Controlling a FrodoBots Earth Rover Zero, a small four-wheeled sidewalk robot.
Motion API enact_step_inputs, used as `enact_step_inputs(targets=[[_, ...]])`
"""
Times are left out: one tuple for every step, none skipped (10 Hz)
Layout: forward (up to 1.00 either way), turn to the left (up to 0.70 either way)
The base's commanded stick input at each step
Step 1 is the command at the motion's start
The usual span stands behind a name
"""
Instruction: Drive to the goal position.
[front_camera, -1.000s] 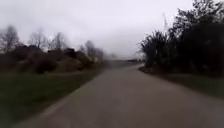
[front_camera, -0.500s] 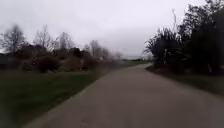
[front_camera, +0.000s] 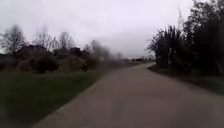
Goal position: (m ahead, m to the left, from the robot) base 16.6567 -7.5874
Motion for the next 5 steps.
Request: enact_step_inputs(targets=[[0.50,0.00],[0.63,0.00],[0.80,0.00],[0.85,0.00],[0.85,0.00]])
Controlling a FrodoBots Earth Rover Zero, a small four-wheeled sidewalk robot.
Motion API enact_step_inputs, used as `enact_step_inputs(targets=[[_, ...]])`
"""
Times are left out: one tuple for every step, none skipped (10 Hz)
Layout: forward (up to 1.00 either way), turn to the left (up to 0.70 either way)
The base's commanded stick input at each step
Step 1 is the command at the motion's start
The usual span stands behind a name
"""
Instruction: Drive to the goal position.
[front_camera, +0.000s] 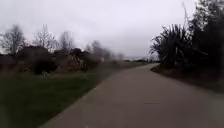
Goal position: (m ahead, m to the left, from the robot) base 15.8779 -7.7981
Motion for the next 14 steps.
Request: enact_step_inputs(targets=[[0.85,0.00],[0.85,0.00],[0.85,0.00],[0.85,0.00],[0.85,-0.27],[0.85,-0.30],[0.85,-0.32],[0.85,-0.32],[0.85,-0.32],[0.85,-0.21],[0.85,-0.09],[0.85,-0.04],[0.85,-0.01],[0.85,0.00]])
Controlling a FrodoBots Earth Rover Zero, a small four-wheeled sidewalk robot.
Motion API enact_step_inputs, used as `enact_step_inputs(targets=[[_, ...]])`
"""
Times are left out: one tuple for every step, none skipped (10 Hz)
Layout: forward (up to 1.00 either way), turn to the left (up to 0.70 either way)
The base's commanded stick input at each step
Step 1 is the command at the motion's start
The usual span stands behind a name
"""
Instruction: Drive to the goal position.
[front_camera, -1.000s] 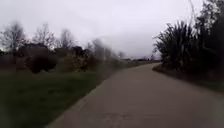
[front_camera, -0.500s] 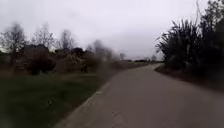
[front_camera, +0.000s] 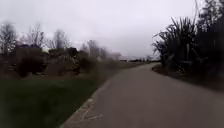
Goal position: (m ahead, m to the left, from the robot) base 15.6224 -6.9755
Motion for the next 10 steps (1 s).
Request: enact_step_inputs(targets=[[0.85,0.00],[0.85,0.00],[0.85,0.00],[0.85,0.00],[0.85,0.00],[0.85,-0.06],[0.85,-0.17],[0.85,-0.28],[0.85,-0.31],[0.85,-0.33]])
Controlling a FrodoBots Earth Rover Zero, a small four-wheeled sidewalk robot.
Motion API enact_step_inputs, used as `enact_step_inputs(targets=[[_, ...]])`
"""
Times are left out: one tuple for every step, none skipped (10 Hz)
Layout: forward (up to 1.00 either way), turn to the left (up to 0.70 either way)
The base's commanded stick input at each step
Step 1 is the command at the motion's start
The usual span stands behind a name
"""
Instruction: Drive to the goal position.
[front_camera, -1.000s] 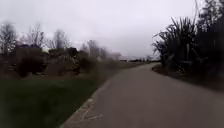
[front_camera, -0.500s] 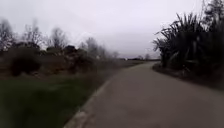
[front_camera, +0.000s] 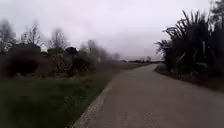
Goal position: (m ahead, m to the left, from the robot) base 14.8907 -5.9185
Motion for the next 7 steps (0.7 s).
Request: enact_step_inputs(targets=[[0.85,-0.34],[0.85,-0.34],[0.85,-0.34],[0.85,-0.34],[0.85,-0.34],[0.85,-0.34],[0.85,-0.34]])
